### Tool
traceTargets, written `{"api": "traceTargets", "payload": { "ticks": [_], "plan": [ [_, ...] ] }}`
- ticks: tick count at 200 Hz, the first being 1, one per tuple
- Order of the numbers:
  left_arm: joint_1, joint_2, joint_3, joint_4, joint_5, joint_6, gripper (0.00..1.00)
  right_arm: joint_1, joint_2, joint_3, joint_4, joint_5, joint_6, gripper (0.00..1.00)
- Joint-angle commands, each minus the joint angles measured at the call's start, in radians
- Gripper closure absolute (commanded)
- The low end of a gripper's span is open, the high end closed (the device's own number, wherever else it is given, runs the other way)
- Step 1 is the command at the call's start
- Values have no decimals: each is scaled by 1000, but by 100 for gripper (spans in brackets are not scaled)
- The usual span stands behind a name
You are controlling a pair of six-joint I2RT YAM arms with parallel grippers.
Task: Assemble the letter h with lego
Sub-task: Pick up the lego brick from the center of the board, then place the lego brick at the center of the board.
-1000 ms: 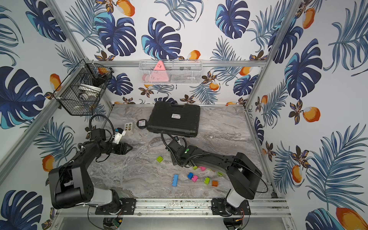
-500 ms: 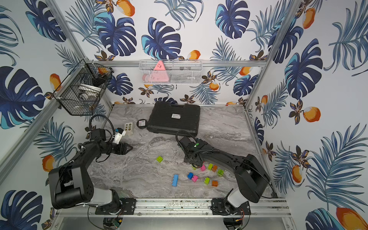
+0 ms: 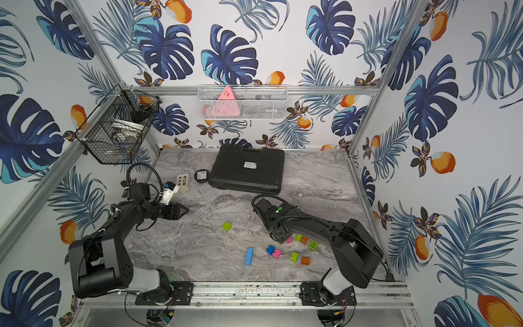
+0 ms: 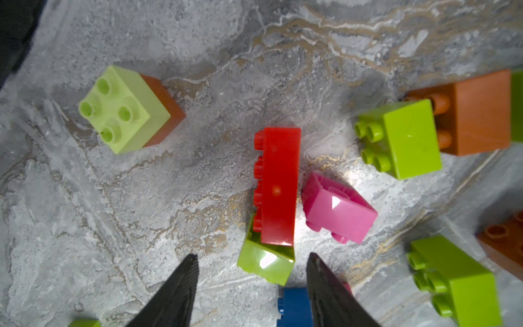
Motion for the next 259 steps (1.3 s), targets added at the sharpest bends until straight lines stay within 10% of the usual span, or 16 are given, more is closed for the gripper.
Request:
{"api": "traceTargets", "payload": {
  "ticks": [1,147,210,259],
  "plan": [
    [2,-4,2,5,18,14,34,2,12,-11,4,1,67,37],
    [1,-5,5,-19,77,51,41,40,125,123,63,-44,-103,64],
    [-54,-119,37,-55,353,207,35,37,162,244,283,-299,-280,64],
    [-191,-108,82,-74,330,175,35,20,292,379,184,-477,-401,64]
  ]
}}
